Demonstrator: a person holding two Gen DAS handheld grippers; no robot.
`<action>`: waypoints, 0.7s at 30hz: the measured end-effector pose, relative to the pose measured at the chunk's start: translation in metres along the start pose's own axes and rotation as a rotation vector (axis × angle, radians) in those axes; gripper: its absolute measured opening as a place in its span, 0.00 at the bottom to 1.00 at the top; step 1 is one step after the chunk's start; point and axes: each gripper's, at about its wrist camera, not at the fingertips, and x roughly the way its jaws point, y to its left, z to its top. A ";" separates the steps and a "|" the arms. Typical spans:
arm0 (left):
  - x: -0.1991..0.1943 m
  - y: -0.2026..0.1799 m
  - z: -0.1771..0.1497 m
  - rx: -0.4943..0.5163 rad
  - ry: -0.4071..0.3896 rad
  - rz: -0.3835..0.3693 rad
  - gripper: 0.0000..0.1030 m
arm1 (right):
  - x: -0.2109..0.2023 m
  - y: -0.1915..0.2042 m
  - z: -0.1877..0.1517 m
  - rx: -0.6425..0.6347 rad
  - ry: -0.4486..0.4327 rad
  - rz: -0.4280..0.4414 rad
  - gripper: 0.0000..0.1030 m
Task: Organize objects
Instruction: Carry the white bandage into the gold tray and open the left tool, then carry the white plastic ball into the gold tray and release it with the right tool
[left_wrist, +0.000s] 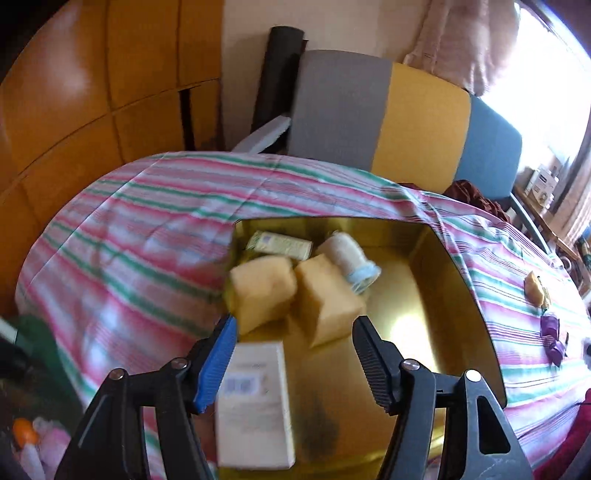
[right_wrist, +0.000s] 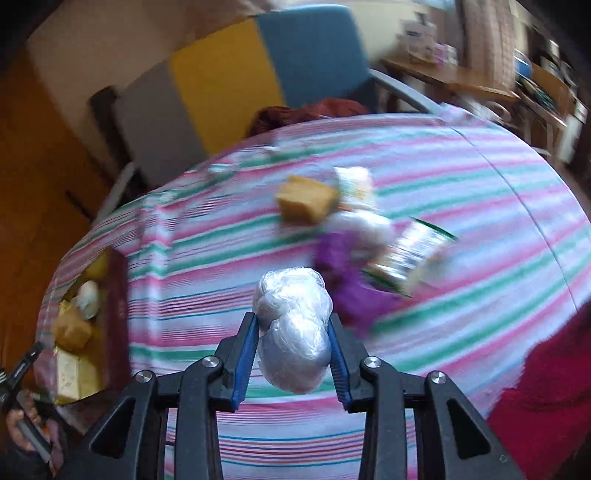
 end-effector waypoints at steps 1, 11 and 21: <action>-0.003 0.006 -0.004 -0.013 0.000 0.006 0.64 | 0.000 0.025 0.002 -0.049 -0.001 0.043 0.35; -0.021 0.035 -0.027 -0.071 -0.023 0.029 0.64 | 0.051 0.251 -0.028 -0.414 0.153 0.383 0.35; -0.015 0.060 -0.041 -0.128 0.013 0.026 0.66 | 0.151 0.364 -0.074 -0.443 0.387 0.463 0.37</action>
